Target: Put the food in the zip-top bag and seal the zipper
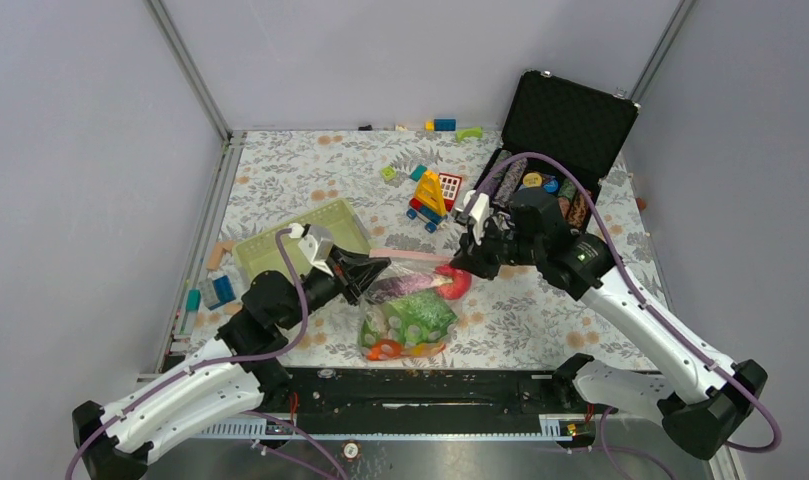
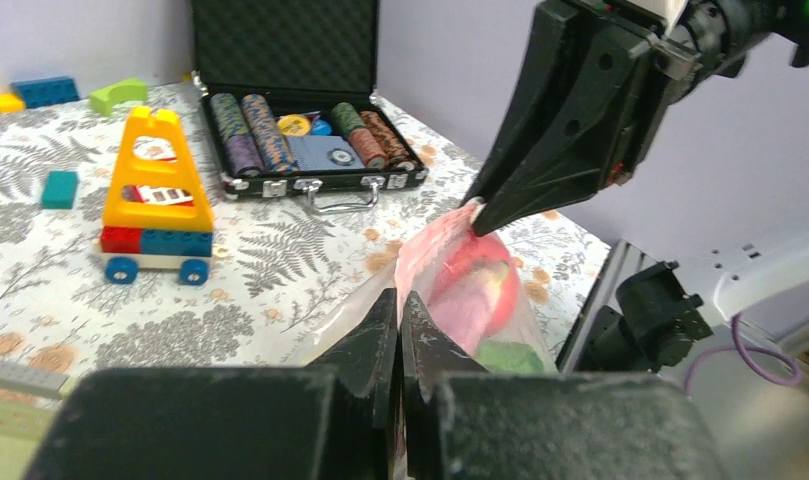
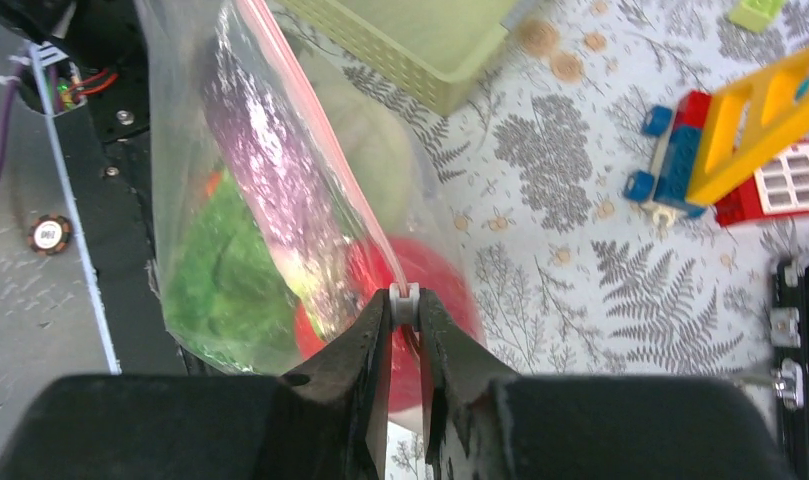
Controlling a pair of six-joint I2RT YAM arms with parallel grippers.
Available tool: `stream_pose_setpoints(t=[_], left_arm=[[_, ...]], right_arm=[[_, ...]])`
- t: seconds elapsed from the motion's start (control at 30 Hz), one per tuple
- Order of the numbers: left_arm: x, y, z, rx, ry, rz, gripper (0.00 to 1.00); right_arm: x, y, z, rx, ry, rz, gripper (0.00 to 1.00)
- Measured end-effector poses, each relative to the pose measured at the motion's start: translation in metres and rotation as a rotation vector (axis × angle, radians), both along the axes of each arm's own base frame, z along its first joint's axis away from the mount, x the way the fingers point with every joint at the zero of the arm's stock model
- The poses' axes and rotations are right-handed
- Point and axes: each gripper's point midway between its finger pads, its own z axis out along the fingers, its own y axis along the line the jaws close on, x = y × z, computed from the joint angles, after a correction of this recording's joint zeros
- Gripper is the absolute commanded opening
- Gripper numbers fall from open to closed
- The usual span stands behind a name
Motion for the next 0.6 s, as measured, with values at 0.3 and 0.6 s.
stream_pose_setpoints(t=[0.3,0.6], left_arm=[[0.018,0.005,-0.013,0.041,0.025,0.097,0.0],[0.042,0.009,-0.023,0.078,0.024,0.208,0.0]], right_arm=[[0.013,-0.034,-0.015,-0.064,-0.028,-0.161,0.0],[0.033,-0.088,-0.039,-0.139,-0.011,-0.469,0.0]])
